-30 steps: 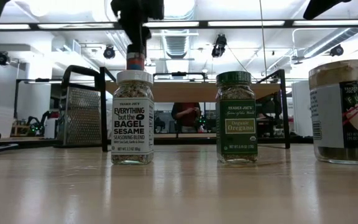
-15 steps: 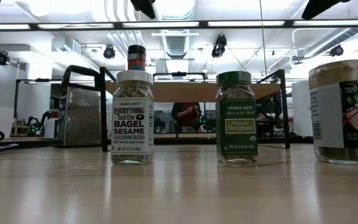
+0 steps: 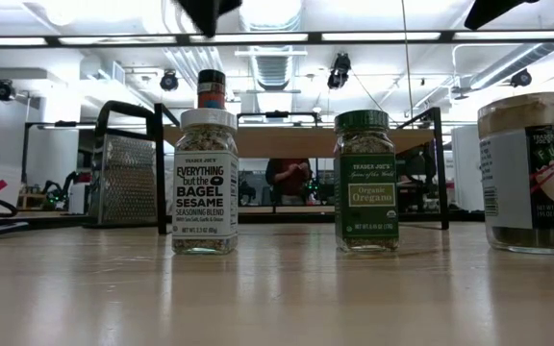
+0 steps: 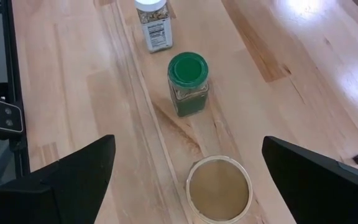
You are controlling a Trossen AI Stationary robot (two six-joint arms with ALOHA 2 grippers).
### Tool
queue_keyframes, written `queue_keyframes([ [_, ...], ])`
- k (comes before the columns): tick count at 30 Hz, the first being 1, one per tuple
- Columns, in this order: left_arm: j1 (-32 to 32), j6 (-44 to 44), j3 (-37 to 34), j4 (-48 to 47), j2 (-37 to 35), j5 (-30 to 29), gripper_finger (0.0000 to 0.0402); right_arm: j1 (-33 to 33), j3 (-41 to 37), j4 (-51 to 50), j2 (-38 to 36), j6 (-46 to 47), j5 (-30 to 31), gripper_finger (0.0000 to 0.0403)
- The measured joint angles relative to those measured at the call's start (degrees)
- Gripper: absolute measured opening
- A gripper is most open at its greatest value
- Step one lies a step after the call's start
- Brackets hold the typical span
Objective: Shelf spices
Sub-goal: Put the white seasoning bottle on the shelf
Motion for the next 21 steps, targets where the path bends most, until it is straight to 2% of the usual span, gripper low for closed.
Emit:
queue_keyframes([
  [4,-1.59,-3.78,-5.85,1.56,0.01,-1.95,0.0237,0.00,0.00,0.16,0.00,-0.07,0.01,0.0385],
  [12,-1.38,-7.69,-16.39,5.04,0.02,-1.86,0.0234,0.00,0.00,0.97,0.00,-0.23,0.60,0.0385],
  [16,-1.43,-8.31,-21.14,11.54,0.04,-1.36,0.0250,-0.01,0.00,0.98,0.00,-0.61,0.60,0.0385],
  [21,-1.46,-8.87,-23.79,18.46,0.04,0.96,0.0282,0.00,-0.01,0.99,0.00,-0.62,0.58,0.0385],
])
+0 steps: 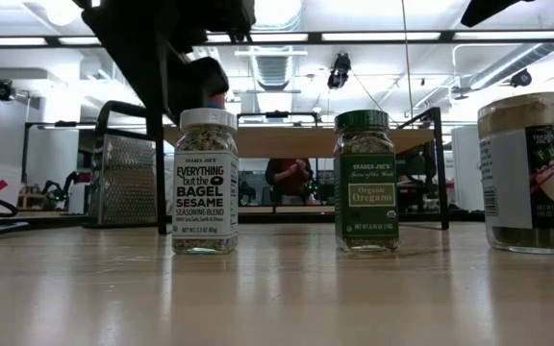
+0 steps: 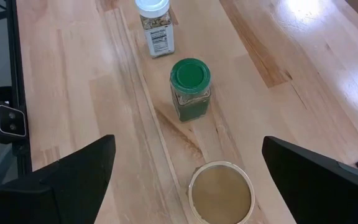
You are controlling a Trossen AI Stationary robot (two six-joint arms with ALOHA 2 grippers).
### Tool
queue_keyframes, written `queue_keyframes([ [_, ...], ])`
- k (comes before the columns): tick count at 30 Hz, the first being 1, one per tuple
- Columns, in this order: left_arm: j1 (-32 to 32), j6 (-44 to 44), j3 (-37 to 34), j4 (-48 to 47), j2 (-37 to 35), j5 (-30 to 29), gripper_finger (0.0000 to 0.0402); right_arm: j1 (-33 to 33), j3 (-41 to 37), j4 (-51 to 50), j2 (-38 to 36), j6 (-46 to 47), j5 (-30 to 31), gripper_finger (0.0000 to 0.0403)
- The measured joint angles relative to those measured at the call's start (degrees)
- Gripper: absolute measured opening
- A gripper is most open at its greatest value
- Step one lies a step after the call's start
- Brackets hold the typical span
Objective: Shelf spices
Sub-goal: Put the white seasoning bottle on the shelf
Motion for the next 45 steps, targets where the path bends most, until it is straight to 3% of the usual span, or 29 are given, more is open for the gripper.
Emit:
queue_keyframes([
  [10,-0.45,1.32,0.80,4.10,3.74,0.68,0.0336,0.00,0.00,0.33,-0.02,0.00,-0.02,0.0385],
  [18,-0.45,3.98,6.16,2.75,9.93,0.21,0.0342,0.00,-0.01,0.42,-0.02,-0.15,-0.07,0.0385],
  [24,-0.43,4.23,9.44,0.79,13.76,0.17,0.0325,0.11,-0.03,0.44,-0.02,0.00,-0.12,0.0385],
  [35,-0.39,4.23,8.95,1.18,15.67,-0.51,0.0278,0.26,-0.90,0.65,-0.02,0.26,-0.09,0.0385],
  [45,-0.31,7.68,8.43,1.45,15.67,-4.28,0.0195,0.26,-1.23,1.92,-0.02,0.07,-0.07,0.0385],
])
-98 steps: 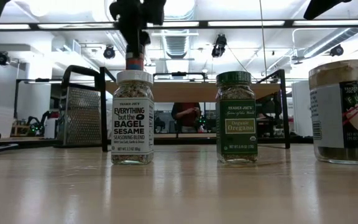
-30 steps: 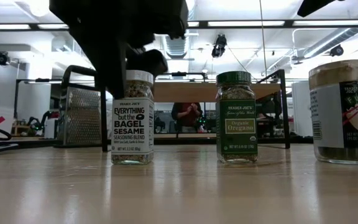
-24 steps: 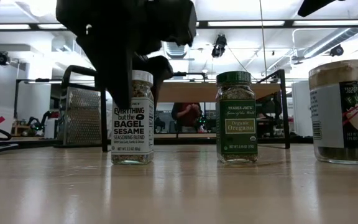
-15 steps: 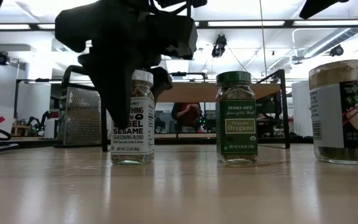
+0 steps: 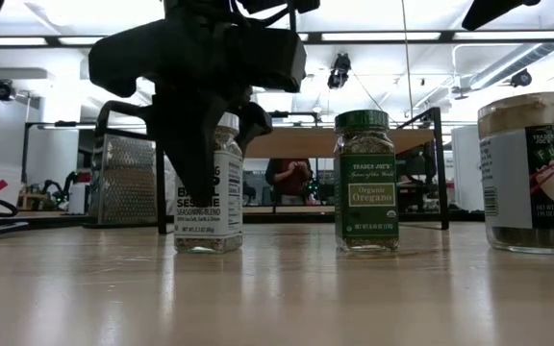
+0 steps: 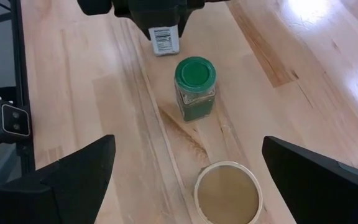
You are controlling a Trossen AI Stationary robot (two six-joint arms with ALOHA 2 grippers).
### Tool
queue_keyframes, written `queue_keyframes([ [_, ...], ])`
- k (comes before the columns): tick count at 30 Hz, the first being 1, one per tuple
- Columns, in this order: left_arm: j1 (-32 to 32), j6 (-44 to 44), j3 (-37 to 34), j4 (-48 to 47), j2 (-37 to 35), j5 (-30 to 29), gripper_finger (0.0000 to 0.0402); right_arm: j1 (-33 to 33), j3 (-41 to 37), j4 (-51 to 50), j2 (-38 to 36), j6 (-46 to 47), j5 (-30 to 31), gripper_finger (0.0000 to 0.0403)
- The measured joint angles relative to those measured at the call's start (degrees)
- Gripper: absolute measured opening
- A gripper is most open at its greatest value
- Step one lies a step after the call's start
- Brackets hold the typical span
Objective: Shelf spices
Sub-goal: Put the white seasoning bottle on the shelf
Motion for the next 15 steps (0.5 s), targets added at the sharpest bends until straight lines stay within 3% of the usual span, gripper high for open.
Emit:
queue_keyframes([
  [6,0.07,0.02,0.00,0.00,0.00,0.01,0.0183,0.00,-0.15,0.01,0.00,-0.01,-0.01,0.0385],
  [11,0.37,0.43,0.10,-1.14,-0.28,0.07,0.0198,0.00,-0.18,0.02,0.00,-0.09,0.01,0.0385],
  [15,1.38,1.08,3.33,-4.84,-0.37,0.05,0.0192,0.00,-0.18,0.22,0.00,-0.04,0.03,0.0385],
])
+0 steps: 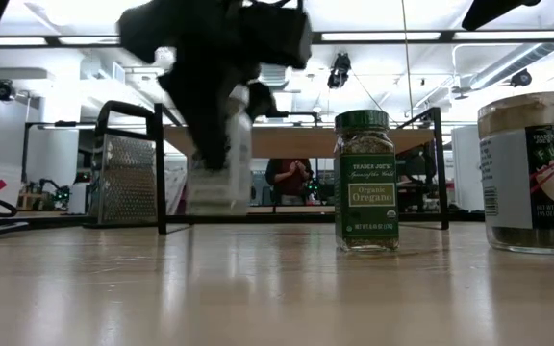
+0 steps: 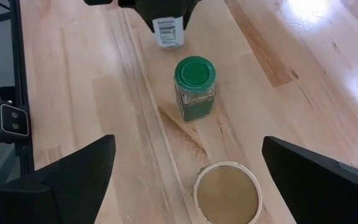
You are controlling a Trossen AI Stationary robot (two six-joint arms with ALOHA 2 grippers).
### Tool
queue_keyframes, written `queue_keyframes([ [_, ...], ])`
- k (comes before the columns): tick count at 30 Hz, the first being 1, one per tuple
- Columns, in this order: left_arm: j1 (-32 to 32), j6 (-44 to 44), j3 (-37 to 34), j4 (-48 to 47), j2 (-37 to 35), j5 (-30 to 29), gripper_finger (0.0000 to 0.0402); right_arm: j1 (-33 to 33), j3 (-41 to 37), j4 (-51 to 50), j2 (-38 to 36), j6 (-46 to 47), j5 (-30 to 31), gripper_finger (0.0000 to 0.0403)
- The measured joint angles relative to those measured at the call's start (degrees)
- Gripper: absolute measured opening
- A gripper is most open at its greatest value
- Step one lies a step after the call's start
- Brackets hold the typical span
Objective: Shelf spices
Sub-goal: Put the white seasoning bottle on the shelf
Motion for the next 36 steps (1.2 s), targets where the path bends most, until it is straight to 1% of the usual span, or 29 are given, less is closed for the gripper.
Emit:
queue_keyframes([
  [4,1.64,0.41,4.86,-4.00,-0.04,0.00,0.0184,0.00,0.00,0.00,0.00,0.00,0.00,0.0385],
  [10,5.23,2.89,13.42,-9.27,-0.12,-0.09,0.0193,0.00,0.00,0.00,0.00,0.00,0.02,0.0385],
  [21,14.78,5.50,26.38,-17.55,-0.13,-0.09,0.0192,0.11,-1.34,0.92,0.00,0.02,0.04,0.0385],
  [29,21.19,8.07,31.19,-22.22,-0.17,-0.07,0.0193,0.11,-1.38,1.36,0.00,0.00,0.04,0.0385],
  [33,23.59,9.70,32.36,-26.04,-0.19,-0.01,0.0192,0.11,-1.40,1.84,0.00,-0.24,0.13,0.0385],
  [36,25.26,10.91,32.56,-26.10,-0.19,0.99,0.0192,0.11,-1.44,3.46,0.00,-1.81,0.27,0.0385],
])
